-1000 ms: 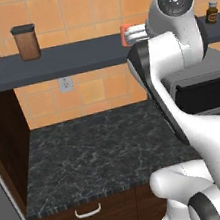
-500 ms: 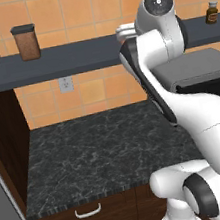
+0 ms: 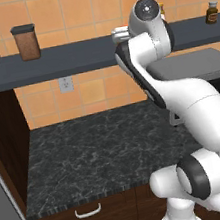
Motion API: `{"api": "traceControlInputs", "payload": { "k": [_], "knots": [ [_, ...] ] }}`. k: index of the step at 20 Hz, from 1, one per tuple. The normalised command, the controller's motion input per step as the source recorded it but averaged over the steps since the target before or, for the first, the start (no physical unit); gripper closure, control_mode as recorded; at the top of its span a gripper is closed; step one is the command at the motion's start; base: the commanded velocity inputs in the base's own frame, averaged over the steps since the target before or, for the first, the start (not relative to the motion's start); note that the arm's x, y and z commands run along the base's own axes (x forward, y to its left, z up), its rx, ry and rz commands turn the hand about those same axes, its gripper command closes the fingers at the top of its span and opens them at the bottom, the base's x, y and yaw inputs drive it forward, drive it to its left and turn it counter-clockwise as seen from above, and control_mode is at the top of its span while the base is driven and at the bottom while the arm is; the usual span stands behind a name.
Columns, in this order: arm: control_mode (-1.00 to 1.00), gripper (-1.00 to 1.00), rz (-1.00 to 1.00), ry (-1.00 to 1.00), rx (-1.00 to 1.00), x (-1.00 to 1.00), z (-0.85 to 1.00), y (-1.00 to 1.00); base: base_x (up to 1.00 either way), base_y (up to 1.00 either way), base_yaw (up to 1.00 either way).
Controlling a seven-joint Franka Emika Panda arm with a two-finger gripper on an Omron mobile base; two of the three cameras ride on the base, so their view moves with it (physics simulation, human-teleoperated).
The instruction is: Gather all objects into one cabinet and sort the glasses and bowls to opposite sides.
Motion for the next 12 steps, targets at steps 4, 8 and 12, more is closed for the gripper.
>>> {"api": "traceControlInputs", "payload": {
  "k": [4,8,12],
  "knots": [
    [-1.00,-1.00,0.00,0.00,0.00,0.54,-0.03,-0.08,0.00,0.00,0.00],
    [-1.00,-1.00,0.00,0.00,0.02,0.61,-0.01,-0.04,0.00,0.00,0.00],
    [-1.00,-1.00,0.00,0.01,0.03,0.61,-0.01,0.00,0.00,0.00,0.00]
  ]
}}
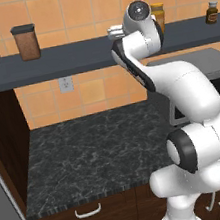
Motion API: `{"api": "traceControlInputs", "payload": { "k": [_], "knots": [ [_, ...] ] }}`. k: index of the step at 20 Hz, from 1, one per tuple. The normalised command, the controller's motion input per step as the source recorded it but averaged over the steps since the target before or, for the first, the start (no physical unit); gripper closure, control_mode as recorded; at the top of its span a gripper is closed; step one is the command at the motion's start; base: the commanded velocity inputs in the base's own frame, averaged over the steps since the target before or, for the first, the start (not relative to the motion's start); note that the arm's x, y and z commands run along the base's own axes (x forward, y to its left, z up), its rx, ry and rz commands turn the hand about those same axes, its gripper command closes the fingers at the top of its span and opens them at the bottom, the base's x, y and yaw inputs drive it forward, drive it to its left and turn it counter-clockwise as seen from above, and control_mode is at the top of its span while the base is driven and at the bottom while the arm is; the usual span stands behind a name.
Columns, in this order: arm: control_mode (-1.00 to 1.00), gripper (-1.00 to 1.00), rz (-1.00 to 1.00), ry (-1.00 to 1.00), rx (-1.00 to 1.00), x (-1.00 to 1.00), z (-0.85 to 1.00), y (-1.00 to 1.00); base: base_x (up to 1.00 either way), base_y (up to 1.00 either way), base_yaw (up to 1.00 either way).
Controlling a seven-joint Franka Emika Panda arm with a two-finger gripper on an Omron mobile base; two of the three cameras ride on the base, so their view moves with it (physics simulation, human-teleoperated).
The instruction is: Gather all objects into one cabinet and sort the glasses and bowls to opposite sides.
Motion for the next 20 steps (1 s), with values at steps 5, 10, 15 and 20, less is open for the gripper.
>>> {"api": "traceControlInputs", "payload": {
  "k": [5,10,15,20],
  "knots": [
    [-1.00,-1.00,0.00,0.01,0.03,0.42,-0.02,0.00,0.00,0.00,0.00],
    [-1.00,-1.00,0.00,0.01,0.01,0.02,-0.16,0.00,0.00,0.00,0.00],
    [-1.00,-1.00,0.00,0.00,0.00,0.00,-0.07,0.00,0.00,0.00,0.00],
    [-1.00,-1.00,-0.01,0.00,0.06,0.10,-0.02,-0.10,0.00,0.00,0.00]
  ]
}}
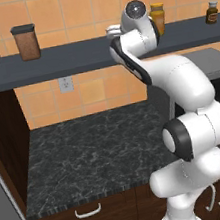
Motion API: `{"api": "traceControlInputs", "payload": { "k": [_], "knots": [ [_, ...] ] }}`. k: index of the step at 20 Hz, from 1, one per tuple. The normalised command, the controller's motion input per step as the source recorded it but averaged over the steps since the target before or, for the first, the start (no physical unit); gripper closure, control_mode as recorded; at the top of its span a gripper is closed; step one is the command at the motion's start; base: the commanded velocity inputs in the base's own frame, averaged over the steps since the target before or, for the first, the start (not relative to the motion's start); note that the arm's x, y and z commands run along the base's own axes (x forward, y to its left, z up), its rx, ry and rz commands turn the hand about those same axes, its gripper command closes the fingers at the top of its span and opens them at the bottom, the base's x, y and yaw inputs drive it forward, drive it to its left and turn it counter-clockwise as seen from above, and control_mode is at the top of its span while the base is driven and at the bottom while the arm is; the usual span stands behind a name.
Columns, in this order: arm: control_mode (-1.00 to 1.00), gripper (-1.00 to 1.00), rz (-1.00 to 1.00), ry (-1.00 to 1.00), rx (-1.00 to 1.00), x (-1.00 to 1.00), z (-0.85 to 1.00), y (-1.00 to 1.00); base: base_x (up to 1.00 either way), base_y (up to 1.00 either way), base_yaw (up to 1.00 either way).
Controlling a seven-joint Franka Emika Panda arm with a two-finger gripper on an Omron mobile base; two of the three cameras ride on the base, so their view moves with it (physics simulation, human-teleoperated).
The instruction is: Gather all objects into one cabinet and sort the glasses and bowls to opposite sides.
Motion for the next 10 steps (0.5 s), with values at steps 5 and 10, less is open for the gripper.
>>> {"api": "traceControlInputs", "payload": {
  "k": [5,10],
  "knots": [
    [-1.00,-1.00,-0.03,0.01,0.06,0.13,-0.03,-0.12,0.00,0.00,0.00],
    [-1.00,1.00,0.00,0.00,0.04,0.02,-0.10,0.14,0.00,0.00,0.00]
  ]
}}
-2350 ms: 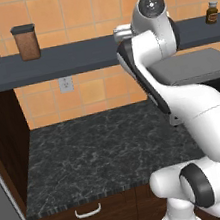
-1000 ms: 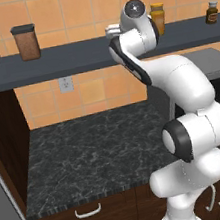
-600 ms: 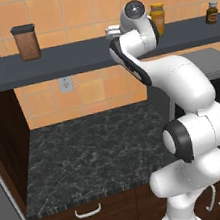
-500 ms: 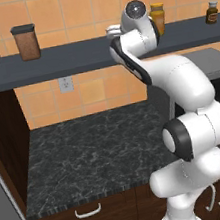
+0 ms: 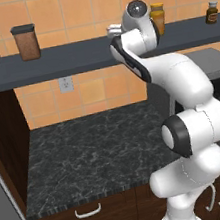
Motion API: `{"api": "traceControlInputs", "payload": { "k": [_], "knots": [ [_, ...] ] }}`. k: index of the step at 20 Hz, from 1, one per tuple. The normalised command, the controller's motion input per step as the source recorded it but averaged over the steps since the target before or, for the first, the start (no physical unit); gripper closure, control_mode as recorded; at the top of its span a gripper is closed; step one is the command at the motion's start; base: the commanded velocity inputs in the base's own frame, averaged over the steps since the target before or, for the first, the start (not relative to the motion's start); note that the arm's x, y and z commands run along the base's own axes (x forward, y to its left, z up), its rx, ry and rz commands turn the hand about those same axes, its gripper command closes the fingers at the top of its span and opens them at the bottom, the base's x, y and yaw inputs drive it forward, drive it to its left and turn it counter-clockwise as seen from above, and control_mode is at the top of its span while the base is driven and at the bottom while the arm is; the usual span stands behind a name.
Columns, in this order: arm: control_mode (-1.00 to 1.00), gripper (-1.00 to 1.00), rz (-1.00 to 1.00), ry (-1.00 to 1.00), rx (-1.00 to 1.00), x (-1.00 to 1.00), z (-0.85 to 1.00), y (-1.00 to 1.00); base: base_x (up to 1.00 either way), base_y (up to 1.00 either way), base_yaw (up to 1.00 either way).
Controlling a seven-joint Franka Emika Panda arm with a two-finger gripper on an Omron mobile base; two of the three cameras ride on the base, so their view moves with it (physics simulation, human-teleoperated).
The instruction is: Gather all objects into one cabinet and sort the glasses and bowls to opposite sides.
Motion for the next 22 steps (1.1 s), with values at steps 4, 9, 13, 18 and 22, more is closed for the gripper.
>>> {"api": "traceControlInputs", "payload": {
  "k": [4,9,13,18,22],
  "knots": [
    [-1.00,1.00,0.00,0.00,0.07,0.05,-0.10,0.09,0.00,0.00,0.00],
    [-1.00,1.00,0.00,0.00,0.00,-0.01,0.00,0.00,0.00,0.00,0.00],
    [-1.00,1.00,0.00,-0.05,0.00,-0.41,0.01,-0.06,0.00,0.00,0.00],
    [-1.00,1.00,0.03,-0.09,0.00,-0.84,0.06,-0.27,0.00,0.00,0.00],
    [-1.00,1.00,0.03,-0.04,0.02,-0.28,0.00,-0.04,0.00,0.00,0.00]
  ]
}}
